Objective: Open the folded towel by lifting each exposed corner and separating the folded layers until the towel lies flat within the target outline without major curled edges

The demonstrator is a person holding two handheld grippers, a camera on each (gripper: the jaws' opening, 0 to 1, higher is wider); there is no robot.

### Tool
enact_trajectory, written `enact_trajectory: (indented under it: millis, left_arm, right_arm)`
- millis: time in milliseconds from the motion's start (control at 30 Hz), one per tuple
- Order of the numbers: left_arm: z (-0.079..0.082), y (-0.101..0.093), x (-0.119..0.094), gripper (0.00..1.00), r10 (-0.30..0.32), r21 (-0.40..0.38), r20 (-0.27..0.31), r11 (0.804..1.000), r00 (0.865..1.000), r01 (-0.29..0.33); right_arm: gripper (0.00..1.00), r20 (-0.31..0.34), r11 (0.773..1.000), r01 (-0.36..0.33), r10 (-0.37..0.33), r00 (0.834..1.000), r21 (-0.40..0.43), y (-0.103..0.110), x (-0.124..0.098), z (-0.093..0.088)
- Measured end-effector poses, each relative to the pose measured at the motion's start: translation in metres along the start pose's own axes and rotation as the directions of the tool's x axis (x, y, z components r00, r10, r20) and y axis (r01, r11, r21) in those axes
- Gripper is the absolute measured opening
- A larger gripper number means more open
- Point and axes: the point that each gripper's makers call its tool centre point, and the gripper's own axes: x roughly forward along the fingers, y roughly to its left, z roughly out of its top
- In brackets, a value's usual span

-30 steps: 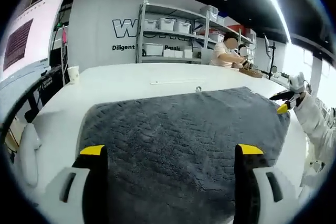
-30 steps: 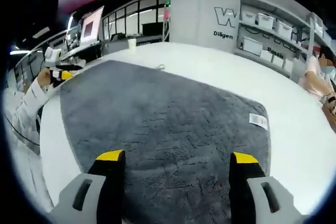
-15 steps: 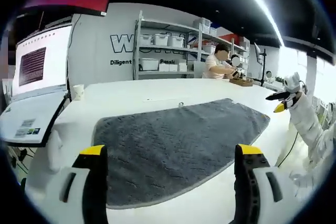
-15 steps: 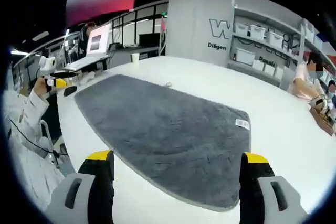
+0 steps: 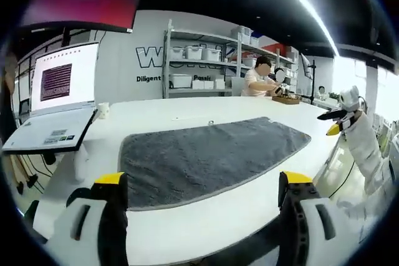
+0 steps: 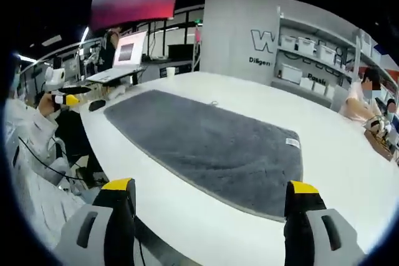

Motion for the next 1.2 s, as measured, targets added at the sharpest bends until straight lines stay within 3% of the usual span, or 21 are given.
enact_trajectory:
  millis: [167,567,1200]
  left_arm:
    - [-0.005,-0.004,-0.001,0.99,-0.011,-0.010,-0.002,1.000,1.000,0.011]
    - [-0.016,0.012,0.003,0.98,0.026,-0.042,-0.019,0.999,0.999,-0.027]
    - [-0.009,0.006,0.004,0.98,0.016,-0.027,-0.005,0.999,1.000,-0.016]
  right_arm:
    - [0.99,-0.004,1.000,-0.012,0.012,1.000,-0.008,0.006,-0.001,-0.001]
    - [0.99,0.003,1.000,-0.018,0.018,1.000,-0.008,0.005,0.011,0.006]
    - [0.99,-0.006,0.999,-0.031,0.030,1.000,-0.020,0.010,0.016,0.006]
